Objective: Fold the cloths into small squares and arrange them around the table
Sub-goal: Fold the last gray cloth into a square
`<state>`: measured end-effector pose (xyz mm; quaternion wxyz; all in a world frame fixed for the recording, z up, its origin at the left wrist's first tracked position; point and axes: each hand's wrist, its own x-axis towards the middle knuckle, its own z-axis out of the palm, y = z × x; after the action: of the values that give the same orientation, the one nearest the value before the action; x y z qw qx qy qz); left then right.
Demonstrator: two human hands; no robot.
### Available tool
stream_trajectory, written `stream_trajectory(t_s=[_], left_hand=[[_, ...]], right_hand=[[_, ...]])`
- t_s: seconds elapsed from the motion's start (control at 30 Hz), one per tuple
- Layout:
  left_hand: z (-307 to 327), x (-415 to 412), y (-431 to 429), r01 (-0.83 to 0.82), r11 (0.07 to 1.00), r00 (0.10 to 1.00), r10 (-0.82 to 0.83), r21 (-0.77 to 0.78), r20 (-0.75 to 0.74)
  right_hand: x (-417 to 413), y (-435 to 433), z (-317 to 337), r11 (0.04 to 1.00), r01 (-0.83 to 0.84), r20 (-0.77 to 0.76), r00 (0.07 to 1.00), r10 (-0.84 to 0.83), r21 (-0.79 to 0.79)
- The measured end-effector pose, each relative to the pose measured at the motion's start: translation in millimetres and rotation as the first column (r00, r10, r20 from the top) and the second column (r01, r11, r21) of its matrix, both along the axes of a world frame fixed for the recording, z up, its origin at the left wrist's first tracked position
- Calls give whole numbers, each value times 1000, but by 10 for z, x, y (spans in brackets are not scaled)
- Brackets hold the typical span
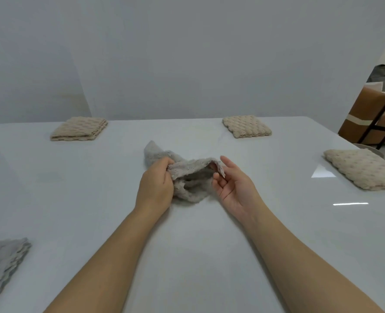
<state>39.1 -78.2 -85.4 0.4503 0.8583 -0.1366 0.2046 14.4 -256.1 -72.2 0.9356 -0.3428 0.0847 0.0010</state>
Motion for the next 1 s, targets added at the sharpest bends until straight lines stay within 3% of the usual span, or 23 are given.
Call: stream_trajectory(t_s=[0.17, 0.33, 0.43, 0.53, 0.67, 0.8, 0.9, 1.0], left_hand=[[75, -126, -51, -69, 934, 998, 59, 350, 38], [44, -145, 83, -173, 897, 982, 122, 406, 147], [33, -172, 211, -357, 819, 928, 254, 449, 273], [78, -204, 390, -480, 795, 875, 406, 369, 263], [125, -278, 477, -449, 890, 893, 451, 76, -8], [376, -299, 554, -489, 866, 868, 471, -104, -157], [662, -280, 647, -469, 858, 883, 453, -207, -123], [908, -294, 719, -370, 860, 925, 376, -352, -55]], right_hand=[[5, -66, -36, 988, 56, 44, 998, -51, -142], [-23, -54, -68, 880, 156, 138, 985, -104, -449], [-44, 1, -78, 790, 252, 215, 964, -155, -559], [-51, -10, -68, 790, 318, 244, 945, -219, -524], [-52, -41, -24, 754, 376, 243, 926, -288, -539], [-71, 10, 125, 708, 371, 232, 928, -290, -601], [-82, 30, 337, 747, 382, 246, 924, -293, -544], [-106, 9, 593, 718, 442, 302, 896, -325, -539]])
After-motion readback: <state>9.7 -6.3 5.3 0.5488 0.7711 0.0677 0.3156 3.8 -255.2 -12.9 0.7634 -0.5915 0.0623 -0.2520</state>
